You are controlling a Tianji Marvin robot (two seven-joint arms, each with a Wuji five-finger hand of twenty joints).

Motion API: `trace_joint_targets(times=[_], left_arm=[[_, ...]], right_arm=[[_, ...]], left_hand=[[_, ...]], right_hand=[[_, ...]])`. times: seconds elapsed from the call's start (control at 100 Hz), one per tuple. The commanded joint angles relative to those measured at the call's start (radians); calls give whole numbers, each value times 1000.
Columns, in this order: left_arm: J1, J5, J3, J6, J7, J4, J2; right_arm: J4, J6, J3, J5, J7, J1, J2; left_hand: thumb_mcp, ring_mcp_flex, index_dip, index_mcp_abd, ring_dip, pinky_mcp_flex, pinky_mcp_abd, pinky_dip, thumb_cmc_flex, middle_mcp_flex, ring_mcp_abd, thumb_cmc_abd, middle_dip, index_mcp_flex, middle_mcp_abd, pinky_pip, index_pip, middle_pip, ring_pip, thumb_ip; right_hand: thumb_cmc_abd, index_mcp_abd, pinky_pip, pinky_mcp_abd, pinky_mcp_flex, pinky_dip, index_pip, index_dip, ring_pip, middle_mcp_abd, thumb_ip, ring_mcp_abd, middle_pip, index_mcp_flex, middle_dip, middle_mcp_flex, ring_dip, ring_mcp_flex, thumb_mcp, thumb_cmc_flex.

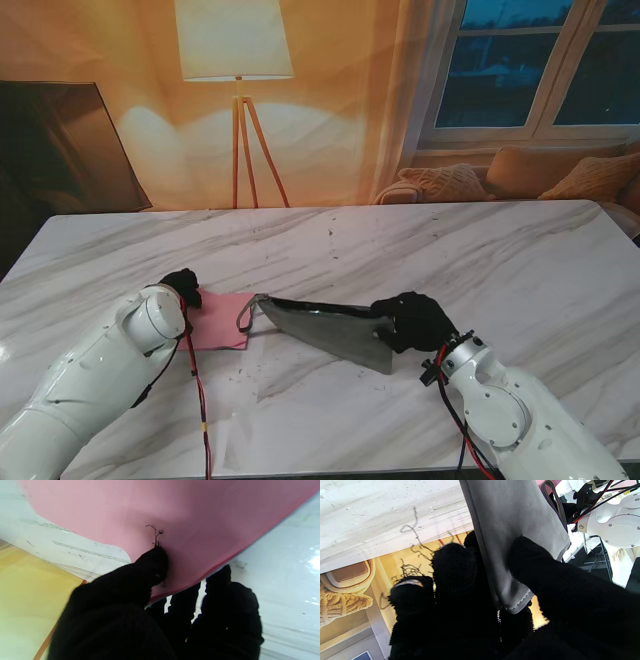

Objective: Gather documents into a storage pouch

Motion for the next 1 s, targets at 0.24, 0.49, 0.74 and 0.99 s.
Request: trace_joint_targets(times=[0.24, 0.49, 0.74, 0.99], left_arm=[[40, 23, -41, -31, -24, -79, 11], [118, 47, -133, -62, 21, -188, 14], [225, 65, -246, -104, 82, -332, 12], [315, 75, -332, -145, 129, -457, 9]], right_arm=[[0, 5, -2, 0, 14, -2, -2], [-1, 7, -3, 7, 17, -3, -2], [-1, 6, -7, 10, 21, -2, -2], [-3, 11, -11, 15, 24, -1, -3]], left_hand=[[-4, 221, 156, -71, 57, 305, -83, -54, 172, 173, 108, -5, 73, -45, -58, 261, -28, 73, 278, 20], [-30, 202, 115, -109, 138, 226, -111, -15, 206, 169, 112, 16, 121, -37, -104, 233, -60, 94, 342, 26], [-32, 193, 109, -143, 148, 188, -111, 0, 212, 187, 102, 18, 141, -12, -127, 192, -64, 85, 331, 21], [-34, 188, 112, -159, 147, 166, -110, -1, 222, 187, 91, 38, 167, 0, -144, 166, -65, 79, 308, 15]], right_hand=[[57, -47, 12, -12, -4, 0, 56, 27, -10, 26, 53, -47, 14, 68, 6, 30, -2, -7, 26, 46], [57, -49, 12, -12, -4, 0, 53, 26, -10, 24, 54, -46, 14, 73, 6, 31, -2, -7, 26, 46], [58, -52, 12, -12, -4, 0, 53, 28, -10, 25, 56, -46, 13, 80, 7, 31, -3, -7, 27, 50], [62, -77, 10, -12, -5, 0, 50, 43, -14, 20, 63, -48, 9, 119, 8, 27, -4, -13, 32, 68]])
